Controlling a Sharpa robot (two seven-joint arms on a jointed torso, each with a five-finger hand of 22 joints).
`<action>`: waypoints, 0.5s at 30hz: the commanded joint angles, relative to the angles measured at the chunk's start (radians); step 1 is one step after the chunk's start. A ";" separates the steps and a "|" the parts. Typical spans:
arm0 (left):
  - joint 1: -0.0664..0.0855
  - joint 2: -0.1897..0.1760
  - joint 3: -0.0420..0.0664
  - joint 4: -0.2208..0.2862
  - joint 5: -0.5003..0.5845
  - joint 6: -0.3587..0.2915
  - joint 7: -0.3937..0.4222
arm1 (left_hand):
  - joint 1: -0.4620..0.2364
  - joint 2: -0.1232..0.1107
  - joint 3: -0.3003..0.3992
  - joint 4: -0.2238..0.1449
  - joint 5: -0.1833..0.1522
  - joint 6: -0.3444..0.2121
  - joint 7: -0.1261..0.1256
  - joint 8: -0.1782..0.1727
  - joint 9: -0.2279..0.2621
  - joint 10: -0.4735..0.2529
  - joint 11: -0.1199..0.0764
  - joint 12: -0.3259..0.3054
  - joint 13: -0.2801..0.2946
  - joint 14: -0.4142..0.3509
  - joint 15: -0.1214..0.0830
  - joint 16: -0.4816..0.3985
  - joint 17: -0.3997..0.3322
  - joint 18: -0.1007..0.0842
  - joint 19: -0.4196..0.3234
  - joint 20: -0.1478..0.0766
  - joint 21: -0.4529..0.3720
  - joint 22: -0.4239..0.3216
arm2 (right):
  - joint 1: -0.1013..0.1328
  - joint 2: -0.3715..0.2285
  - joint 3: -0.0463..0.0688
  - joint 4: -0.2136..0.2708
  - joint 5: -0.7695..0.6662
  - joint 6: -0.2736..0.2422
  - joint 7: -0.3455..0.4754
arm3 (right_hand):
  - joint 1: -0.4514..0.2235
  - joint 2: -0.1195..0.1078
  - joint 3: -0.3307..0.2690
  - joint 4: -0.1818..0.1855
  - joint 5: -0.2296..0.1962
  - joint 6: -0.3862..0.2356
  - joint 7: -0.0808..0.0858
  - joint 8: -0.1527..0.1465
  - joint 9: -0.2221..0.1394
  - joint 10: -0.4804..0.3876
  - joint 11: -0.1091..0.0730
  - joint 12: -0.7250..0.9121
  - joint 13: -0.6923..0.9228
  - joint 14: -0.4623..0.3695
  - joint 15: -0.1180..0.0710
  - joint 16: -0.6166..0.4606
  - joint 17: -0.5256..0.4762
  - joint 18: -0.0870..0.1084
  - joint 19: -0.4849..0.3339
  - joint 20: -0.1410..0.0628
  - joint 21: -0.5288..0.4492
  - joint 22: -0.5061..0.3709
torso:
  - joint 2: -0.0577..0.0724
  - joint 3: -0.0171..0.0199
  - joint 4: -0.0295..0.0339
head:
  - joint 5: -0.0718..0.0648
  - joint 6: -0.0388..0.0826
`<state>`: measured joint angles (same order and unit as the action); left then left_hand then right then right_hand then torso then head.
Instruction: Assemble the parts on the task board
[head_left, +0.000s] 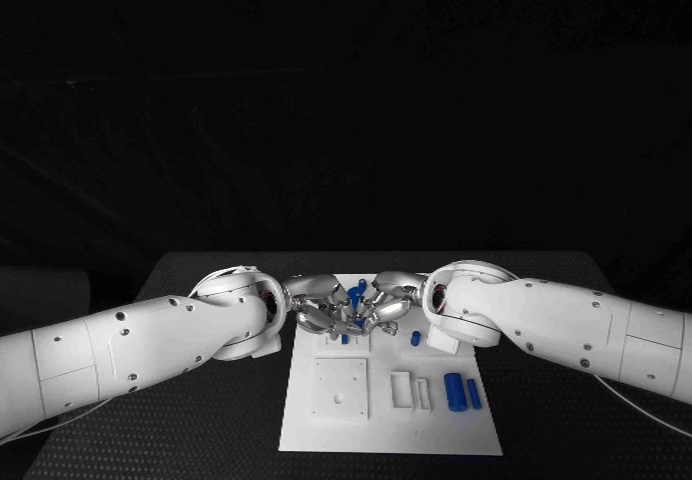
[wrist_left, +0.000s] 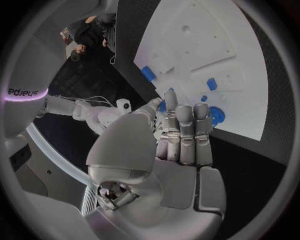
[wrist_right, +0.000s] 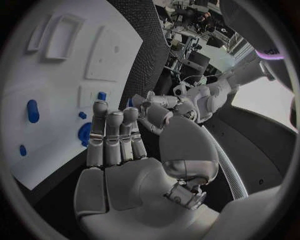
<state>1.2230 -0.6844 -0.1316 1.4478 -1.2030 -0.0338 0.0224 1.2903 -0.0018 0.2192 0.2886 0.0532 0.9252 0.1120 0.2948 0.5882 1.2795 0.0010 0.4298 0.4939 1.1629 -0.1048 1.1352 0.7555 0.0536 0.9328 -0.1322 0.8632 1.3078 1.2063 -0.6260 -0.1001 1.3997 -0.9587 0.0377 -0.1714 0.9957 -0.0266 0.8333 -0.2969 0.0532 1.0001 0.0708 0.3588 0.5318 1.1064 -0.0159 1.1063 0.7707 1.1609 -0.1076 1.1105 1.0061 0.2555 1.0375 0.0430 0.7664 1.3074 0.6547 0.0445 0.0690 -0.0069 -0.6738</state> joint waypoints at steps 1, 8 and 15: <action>-0.001 0.011 -0.004 0.006 0.000 0.025 0.007 | 0.014 0.000 -0.005 -0.001 -0.003 0.004 0.000 -0.005 0.000 -0.009 0.001 -0.001 0.002 0.007 -0.003 0.006 0.002 0.013 0.007 -0.071 0.007 0.018 | 0.001 0.005 0.003 0.007 0.032 -0.009 0.017 | 0.008 0.001 -0.003 0.004 -0.005 0.025 0.015 0.004 0.038 0.003 -0.008 -0.004 0.001 -0.002 -0.008 0.006 0.001 0.006 -0.004 0.000 0.005 0.017 | 0.000 0.0000 0.0001 | -0.002 -0.002; -0.001 0.019 -0.012 0.003 -0.001 0.029 0.007 | 0.043 0.014 -0.015 -0.004 -0.002 0.006 0.000 -0.009 0.002 -0.008 0.000 -0.001 0.003 0.008 -0.003 0.006 0.003 0.013 0.008 -0.071 0.007 0.019 | 0.001 0.008 0.003 0.011 0.043 -0.014 0.012 | 0.009 0.001 -0.003 0.004 -0.005 0.026 0.015 0.004 0.040 0.004 -0.008 -0.005 0.002 -0.001 -0.009 0.006 0.001 0.006 -0.003 -0.001 0.006 0.017 | 0.001 0.0002 -0.0012 | -0.002 -0.004; -0.001 0.027 -0.015 -0.001 0.004 0.029 0.008 | 0.081 0.022 -0.026 -0.009 -0.001 0.007 -0.001 -0.015 0.004 -0.007 0.000 -0.002 0.004 0.009 -0.003 0.008 0.004 0.014 0.008 -0.071 0.008 0.019 | 0.001 0.008 0.003 0.014 0.051 -0.028 0.013 | 0.011 0.000 -0.001 0.004 -0.005 0.026 0.015 0.004 0.042 0.006 -0.009 -0.005 0.003 0.001 -0.010 0.007 0.001 0.006 -0.001 -0.002 0.007 0.016 | 0.001 0.0002 -0.0005 | -0.006 -0.007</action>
<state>1.2252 -0.6687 -0.1433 1.4380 -1.2033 -0.0329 0.0157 1.3654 0.0190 0.1985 0.2793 0.0532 0.9253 0.1120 0.2837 0.5929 1.2774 0.0035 0.4298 0.4973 1.1685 -0.1066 1.1392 0.7588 0.0527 0.9328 -0.1322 0.8673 1.3075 1.2036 -0.6258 -0.1032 1.4016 -0.9390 0.0340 -0.1981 0.9957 -0.0267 0.8320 -0.2983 0.0532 1.0031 0.0680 0.3599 0.5401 1.1102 -0.0195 1.1064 0.7717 1.1616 -0.1122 1.1105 1.0061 0.2555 1.0375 0.0430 0.7702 1.3074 0.6551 0.0445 0.0685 -0.0116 -0.6796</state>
